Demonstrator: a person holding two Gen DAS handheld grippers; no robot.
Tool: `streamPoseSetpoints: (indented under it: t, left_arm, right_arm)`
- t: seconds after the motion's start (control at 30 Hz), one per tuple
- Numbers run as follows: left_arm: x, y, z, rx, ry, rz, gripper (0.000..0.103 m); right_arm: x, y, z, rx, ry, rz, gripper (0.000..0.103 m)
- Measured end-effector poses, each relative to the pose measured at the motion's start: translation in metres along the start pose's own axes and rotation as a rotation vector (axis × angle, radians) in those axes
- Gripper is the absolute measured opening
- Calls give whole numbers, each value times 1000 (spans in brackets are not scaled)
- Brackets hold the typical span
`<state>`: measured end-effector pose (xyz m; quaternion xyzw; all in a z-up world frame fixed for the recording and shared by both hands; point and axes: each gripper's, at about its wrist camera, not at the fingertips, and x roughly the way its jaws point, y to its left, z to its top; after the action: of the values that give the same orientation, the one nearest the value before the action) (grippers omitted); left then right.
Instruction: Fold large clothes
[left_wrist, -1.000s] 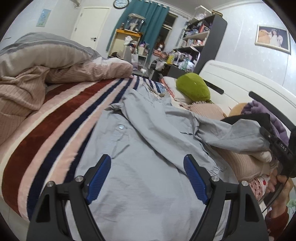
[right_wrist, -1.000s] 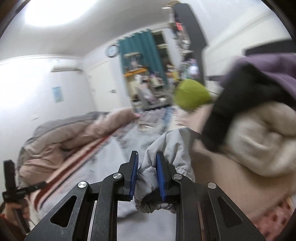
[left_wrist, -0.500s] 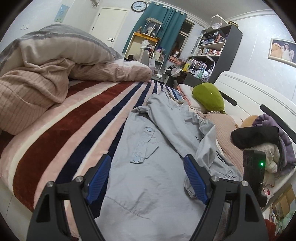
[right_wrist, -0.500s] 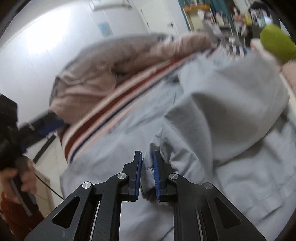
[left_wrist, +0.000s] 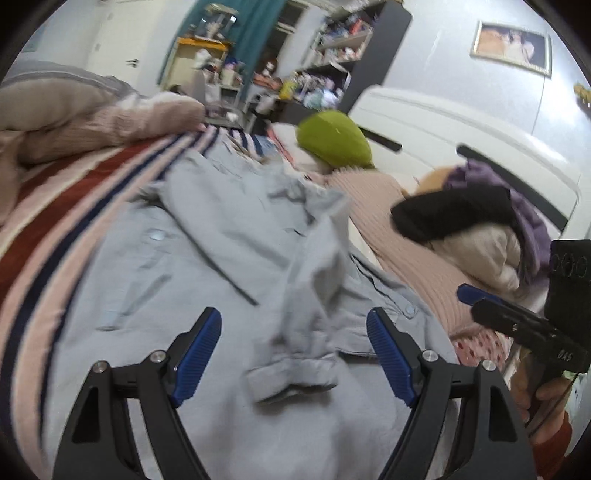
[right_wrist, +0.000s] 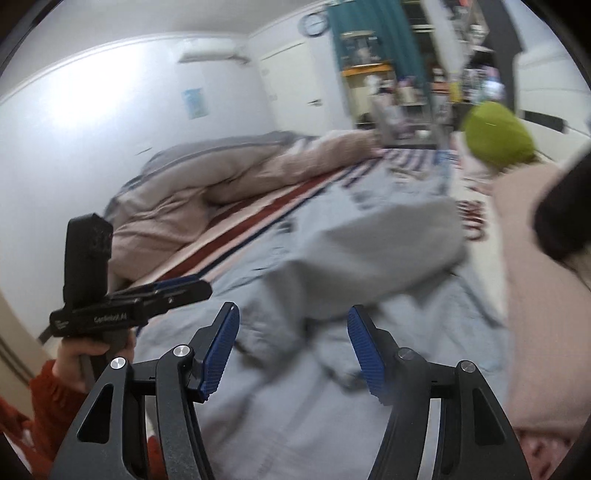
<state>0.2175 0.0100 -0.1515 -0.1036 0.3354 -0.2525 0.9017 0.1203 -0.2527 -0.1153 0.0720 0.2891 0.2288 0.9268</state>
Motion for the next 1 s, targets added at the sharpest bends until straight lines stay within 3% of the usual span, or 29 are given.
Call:
streamPoseSetpoints:
  t: [0.1,0.2,0.23,0.27,0.33,0.43,0.6,0.7,0.73,0.8,0.87,0.93,1.0]
  left_arm:
    - [32,-9,-5,-4,57,48,78]
    - [42,-15,-5,-9,42,-6,46]
    - [41,-13,-3,-23,39,-23,22]
    - [40,-9,0,-51,31,-45,8]
    - [31,0,5,-90,-1,-51,6]
    - [23,21,6,-136,-4,-11,5]
    - [17,89,-12,-327,22,105,4]
    - [27,105,-23,-330,108,148,8]
    - [30,107,-26,-320,129,173,14]
    - [32,107,-26,-312,147,183,17]
    - [26,103,-21,-298,134,202,36]
    - [5,96,-13,-273,64,188,52]
    - [-21,85,0,-247,-46,92,56]
  right_arm:
    - [-4,-29,-13,80,12,-6,58]
    - [-8,-48,-24,118,23,3,58]
    - [-8,-53,-26,124,25,2,58]
    - [-7,-56,-27,132,25,0,58]
    - [-7,-58,-26,152,18,8,58]
    - [-6,-57,-21,158,7,21,58]
    - [1,-52,-19,160,17,20,58]
    - [9,-52,-18,183,31,30,58]
    - [11,-52,-19,188,36,29,58]
    - [17,-51,-19,205,47,27,58]
    - [20,-51,-20,224,50,35,58]
    - [19,-48,-20,218,50,38,58]
    - [17,-45,-19,198,51,29,58]
